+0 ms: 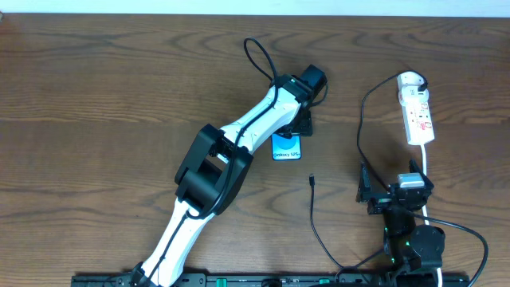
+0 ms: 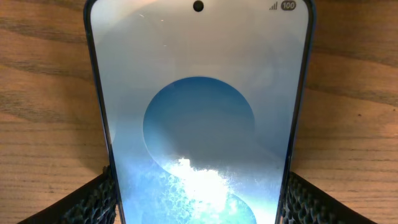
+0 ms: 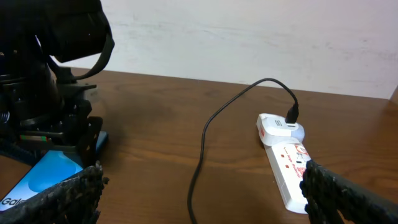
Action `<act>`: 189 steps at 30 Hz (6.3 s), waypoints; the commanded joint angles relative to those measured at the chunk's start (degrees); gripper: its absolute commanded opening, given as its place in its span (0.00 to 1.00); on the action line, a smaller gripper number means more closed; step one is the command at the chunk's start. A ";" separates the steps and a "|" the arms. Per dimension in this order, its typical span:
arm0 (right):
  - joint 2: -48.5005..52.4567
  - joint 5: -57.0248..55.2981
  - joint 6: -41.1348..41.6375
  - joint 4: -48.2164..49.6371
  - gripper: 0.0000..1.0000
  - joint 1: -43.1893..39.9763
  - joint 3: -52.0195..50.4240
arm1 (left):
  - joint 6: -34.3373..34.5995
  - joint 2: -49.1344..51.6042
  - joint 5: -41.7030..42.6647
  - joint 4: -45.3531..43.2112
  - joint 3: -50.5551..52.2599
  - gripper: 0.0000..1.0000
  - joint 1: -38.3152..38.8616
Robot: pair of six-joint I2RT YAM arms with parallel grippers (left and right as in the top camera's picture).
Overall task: Plug charger to phone and switch on socket
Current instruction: 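Lower the left gripper and close it on the phone's long edges, then lift the phone with the left gripper and raise it upright, then swing the right gripper toward the phone held by the left gripper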
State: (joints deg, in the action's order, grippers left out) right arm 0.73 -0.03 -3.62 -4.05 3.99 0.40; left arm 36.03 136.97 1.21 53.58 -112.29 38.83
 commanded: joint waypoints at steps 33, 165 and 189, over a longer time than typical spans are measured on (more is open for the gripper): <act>-0.20 -0.50 -0.52 -0.28 0.99 -0.35 -0.09 | 0.04 -10.03 13.49 6.23 -0.50 0.77 -1.97; 62.95 75.67 16.94 2.60 0.99 -0.66 46.69 | 16.15 -10.14 88.83 -0.76 -0.50 0.75 -32.28; 68.63 25.40 29.73 -40.41 0.99 1.46 62.03 | 16.17 -10.14 88.83 -0.57 -0.50 0.75 -32.28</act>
State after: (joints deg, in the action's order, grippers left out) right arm 68.73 23.97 23.29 -44.86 3.77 61.82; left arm 52.34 128.92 86.91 52.88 -112.31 6.79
